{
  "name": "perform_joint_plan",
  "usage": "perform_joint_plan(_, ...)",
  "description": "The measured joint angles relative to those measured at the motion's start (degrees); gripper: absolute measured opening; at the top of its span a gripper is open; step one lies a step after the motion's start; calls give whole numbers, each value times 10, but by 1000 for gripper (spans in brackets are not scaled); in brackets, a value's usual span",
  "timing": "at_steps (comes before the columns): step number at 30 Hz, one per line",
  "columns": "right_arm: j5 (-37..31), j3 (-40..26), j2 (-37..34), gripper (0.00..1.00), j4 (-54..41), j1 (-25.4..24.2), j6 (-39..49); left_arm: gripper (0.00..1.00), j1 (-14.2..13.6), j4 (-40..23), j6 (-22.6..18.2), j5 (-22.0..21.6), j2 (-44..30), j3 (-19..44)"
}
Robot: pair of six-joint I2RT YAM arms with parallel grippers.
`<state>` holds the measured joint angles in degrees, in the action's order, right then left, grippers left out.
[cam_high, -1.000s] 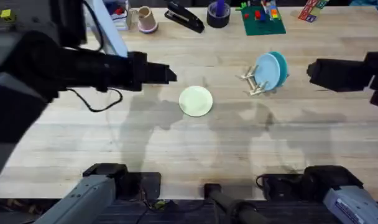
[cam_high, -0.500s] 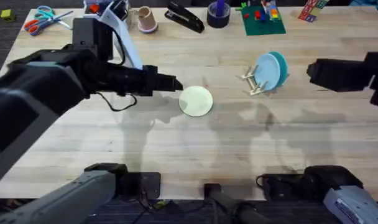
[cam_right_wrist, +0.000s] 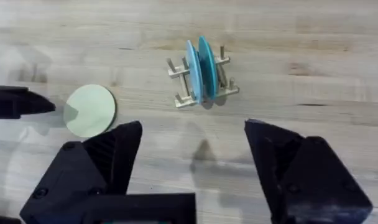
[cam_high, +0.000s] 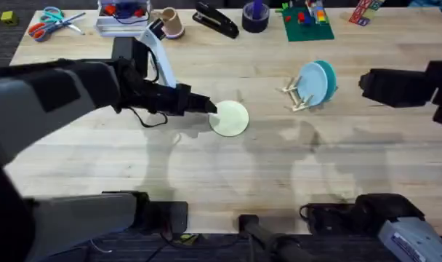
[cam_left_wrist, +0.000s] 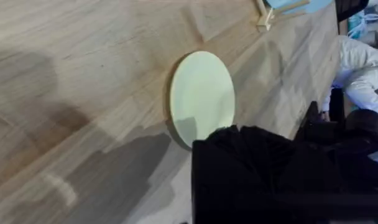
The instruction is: Pick up the plates from the table one by one and place each into a slot on the dish rack.
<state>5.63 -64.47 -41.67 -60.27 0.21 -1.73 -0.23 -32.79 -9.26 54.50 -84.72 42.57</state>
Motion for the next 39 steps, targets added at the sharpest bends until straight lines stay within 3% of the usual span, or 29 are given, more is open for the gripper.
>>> perform_joint_plan(19, 0, 0, 0, 993, 0, 0, 0, 43, 0, 55, -29, 23, -132, 0)
perform_joint_plan(39, 0, 0, 0, 993, 0, 0, 0, 42, 0, 76, 21, 5, -140, 0)
